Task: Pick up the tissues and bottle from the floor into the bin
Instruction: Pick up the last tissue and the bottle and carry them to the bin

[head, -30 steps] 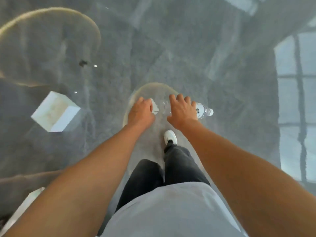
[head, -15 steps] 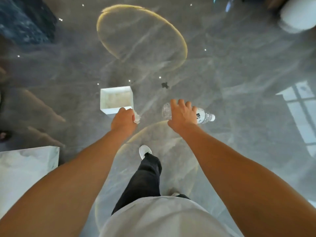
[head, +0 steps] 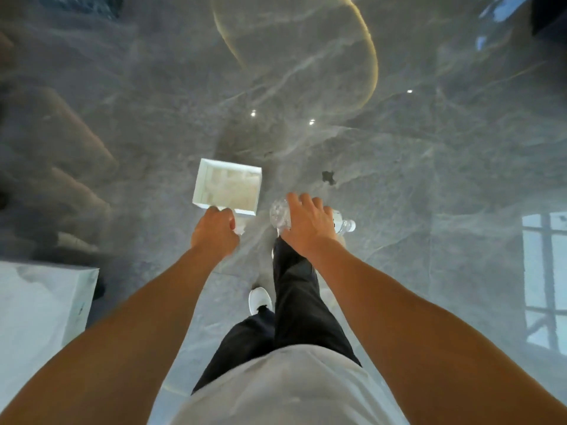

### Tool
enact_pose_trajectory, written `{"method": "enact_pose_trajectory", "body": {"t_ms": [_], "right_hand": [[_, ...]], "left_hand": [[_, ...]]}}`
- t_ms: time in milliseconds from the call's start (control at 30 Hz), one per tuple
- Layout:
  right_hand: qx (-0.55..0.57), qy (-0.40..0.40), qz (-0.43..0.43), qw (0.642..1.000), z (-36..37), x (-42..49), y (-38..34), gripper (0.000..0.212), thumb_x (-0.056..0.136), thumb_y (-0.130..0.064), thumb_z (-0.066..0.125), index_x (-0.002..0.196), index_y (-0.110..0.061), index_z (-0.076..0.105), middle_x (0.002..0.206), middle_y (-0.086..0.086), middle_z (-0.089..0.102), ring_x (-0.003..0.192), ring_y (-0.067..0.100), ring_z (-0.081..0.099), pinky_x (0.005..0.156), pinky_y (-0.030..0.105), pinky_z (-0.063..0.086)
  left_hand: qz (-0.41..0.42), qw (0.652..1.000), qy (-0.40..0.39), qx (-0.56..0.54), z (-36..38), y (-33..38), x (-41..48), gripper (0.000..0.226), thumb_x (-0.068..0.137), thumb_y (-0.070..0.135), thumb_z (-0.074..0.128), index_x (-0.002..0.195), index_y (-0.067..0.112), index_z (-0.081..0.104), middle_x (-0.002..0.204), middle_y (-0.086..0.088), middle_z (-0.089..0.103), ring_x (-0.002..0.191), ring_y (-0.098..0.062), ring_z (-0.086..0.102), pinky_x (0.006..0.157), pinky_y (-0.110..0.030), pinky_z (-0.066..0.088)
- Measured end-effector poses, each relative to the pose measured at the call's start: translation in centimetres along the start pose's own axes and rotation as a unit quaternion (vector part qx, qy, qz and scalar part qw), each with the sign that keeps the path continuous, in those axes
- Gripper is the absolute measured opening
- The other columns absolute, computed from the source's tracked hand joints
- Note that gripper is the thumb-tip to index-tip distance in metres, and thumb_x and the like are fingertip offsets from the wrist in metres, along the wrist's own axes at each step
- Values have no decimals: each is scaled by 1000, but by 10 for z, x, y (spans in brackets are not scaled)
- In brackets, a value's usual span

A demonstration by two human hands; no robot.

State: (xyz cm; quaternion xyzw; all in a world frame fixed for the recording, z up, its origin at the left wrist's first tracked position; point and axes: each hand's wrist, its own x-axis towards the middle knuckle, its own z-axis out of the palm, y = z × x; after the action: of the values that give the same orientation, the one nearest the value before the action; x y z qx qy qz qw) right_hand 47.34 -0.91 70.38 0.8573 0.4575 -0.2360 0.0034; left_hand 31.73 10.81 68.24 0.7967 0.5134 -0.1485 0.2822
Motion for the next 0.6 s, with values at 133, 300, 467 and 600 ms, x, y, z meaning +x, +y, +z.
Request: {"method": "enact_pose_trajectory", "body": {"t_ms": [133, 300, 467, 600], "right_hand": [[57, -14, -35, 998, -7, 102, -17, 62, 78, -34, 66, 131, -20, 37, 126, 8, 51, 114, 32, 50, 96, 47, 43], [132, -42, -43, 989, 12, 224, -40, 56, 75, -40, 67, 120, -21, 40, 121, 3, 54, 110, 29, 52, 89, 46, 48], [224, -93, -16, 970, 99, 325, -56, 59, 72, -43, 73, 117, -23, 41, 118, 0, 53, 108, 26, 53, 80, 42, 51], [254, -115, 18, 960, 215, 395, -53, 64, 72, -45, 74, 123, -22, 42, 122, -1, 55, 112, 21, 53, 83, 40, 53]], "left_hand": [[-86, 994, 8, -61, -17, -4, 70, 18, 69, 6, 58, 73, 23, 54, 99, -4, 47, 85, -31, 56, 75, -36, 51], [-156, 983, -7, -94, -12, -19, 176, 16, 73, 7, 57, 81, 22, 55, 100, -2, 45, 85, -27, 53, 68, -31, 41], [-212, 967, 17, -141, 40, -64, 297, 24, 68, 1, 51, 81, 20, 56, 98, -4, 49, 81, -23, 48, 60, -27, 37], [-225, 959, 6, -172, 133, -121, 389, 26, 67, -1, 51, 81, 21, 54, 94, 0, 48, 80, -22, 49, 49, -23, 33]]}}
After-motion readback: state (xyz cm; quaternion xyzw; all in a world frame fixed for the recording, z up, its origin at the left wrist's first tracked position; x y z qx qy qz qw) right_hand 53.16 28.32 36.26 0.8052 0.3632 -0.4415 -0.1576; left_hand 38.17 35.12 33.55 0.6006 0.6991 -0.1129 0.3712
